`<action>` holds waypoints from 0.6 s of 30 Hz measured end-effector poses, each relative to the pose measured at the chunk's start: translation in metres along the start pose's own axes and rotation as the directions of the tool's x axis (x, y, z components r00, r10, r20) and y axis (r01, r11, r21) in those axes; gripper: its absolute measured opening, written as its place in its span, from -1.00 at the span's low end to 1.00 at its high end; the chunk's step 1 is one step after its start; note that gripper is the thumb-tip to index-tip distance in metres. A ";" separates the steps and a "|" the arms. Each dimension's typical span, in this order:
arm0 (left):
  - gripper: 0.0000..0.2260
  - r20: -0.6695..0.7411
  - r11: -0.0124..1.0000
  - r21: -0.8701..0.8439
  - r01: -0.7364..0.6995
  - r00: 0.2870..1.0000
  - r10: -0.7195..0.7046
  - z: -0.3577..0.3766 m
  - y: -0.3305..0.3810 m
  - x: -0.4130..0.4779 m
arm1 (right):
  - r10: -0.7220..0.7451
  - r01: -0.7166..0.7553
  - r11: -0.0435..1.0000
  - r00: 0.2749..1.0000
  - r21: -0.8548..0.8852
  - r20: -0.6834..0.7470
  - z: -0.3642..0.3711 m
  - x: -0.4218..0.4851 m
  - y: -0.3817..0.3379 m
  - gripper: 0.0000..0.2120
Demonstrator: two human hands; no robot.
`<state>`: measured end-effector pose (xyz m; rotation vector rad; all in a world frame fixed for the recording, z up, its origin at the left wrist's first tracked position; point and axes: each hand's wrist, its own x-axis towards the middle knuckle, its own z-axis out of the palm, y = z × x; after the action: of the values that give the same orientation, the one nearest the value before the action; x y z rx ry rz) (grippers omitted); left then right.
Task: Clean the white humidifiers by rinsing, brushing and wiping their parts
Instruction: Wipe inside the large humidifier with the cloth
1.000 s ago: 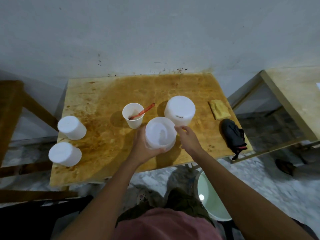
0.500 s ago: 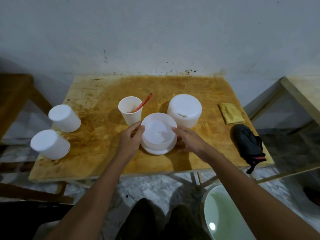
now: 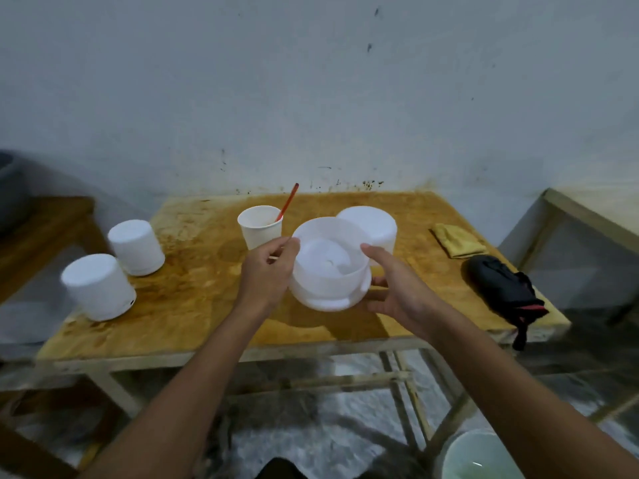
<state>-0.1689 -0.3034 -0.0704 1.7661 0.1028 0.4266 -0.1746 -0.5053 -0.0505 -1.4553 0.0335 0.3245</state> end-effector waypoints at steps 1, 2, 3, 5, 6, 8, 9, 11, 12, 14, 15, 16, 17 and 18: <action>-0.86 0.009 1.000 -0.008 -0.020 1.000 0.020 0.002 0.006 -0.008 | -0.021 0.021 1.000 1.000 0.004 -0.003 -0.003 -0.013 -0.001 -0.83; -0.85 0.022 0.999 -0.026 -0.027 0.999 0.028 0.003 0.011 -0.014 | -0.030 0.030 1.000 1.000 0.005 0.006 -0.007 -0.022 -0.003 -0.75; -0.83 0.040 0.999 -0.039 -0.038 0.998 0.039 0.006 0.017 -0.023 | -0.036 0.036 0.999 0.999 -0.005 0.005 -0.012 -0.035 -0.006 -0.68; -0.76 0.080 0.997 -0.043 -0.061 0.995 0.065 0.012 0.028 -0.042 | -0.041 0.041 0.999 0.999 -0.009 -0.014 -0.020 -0.060 -0.006 -0.62; -0.73 0.105 0.996 -0.047 -0.071 0.992 0.076 0.016 0.031 -0.052 | -0.051 0.051 0.999 0.998 -0.009 -0.038 -0.027 -0.073 -0.003 -0.61; -0.66 0.167 0.996 -0.070 -0.061 0.983 0.072 0.025 0.036 -0.068 | -0.056 0.057 0.998 0.995 0.007 -0.082 -0.040 -0.094 0.002 -0.61; -0.63 0.203 0.995 -0.085 -0.047 0.977 0.064 0.029 0.037 -0.075 | -0.050 0.053 0.998 0.993 0.024 -0.105 -0.047 -0.103 0.006 -0.61; -0.63 0.281 0.995 -0.094 -0.022 0.958 0.048 0.042 0.037 -0.092 | -0.040 0.048 0.998 0.988 0.051 -0.149 -0.062 -0.125 0.018 -0.61; -0.64 0.319 0.996 -0.090 -0.016 0.947 0.044 0.051 0.037 -0.103 | -0.034 0.045 0.997 0.984 0.059 -0.172 -0.070 -0.137 0.026 -0.61; -0.66 0.381 0.995 -0.096 0.005 0.924 0.032 0.068 0.034 -0.120 | -0.014 0.028 0.998 0.976 0.060 -0.218 -0.085 -0.157 0.040 -0.64; -0.62 0.417 0.995 -0.096 0.024 0.909 0.018 0.079 0.031 -0.131 | -0.001 0.015 0.998 0.969 0.056 -0.247 -0.094 -0.168 0.049 -0.68; -0.54 0.442 0.995 -0.091 0.047 0.897 -0.002 0.088 0.028 -0.141 | 0.011 0.002 0.999 0.962 0.048 -0.274 -0.102 -0.177 0.057 -0.73; -0.46 0.460 0.994 -0.079 0.070 0.888 -0.026 0.097 0.025 -0.150 | 0.024 -0.011 0.999 0.954 0.045 -0.299 -0.110 -0.184 0.065 -0.76; -0.41 0.487 0.993 -0.073 0.097 0.872 -0.049 0.108 0.019 -0.162 | 0.040 -0.025 0.999 0.941 0.048 -0.335 -0.120 -0.195 0.075 -0.75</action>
<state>-0.2854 -0.4555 -0.1082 1.7180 -0.2048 -0.0768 -0.3577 -0.6544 -0.0954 -1.4546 0.3391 0.0976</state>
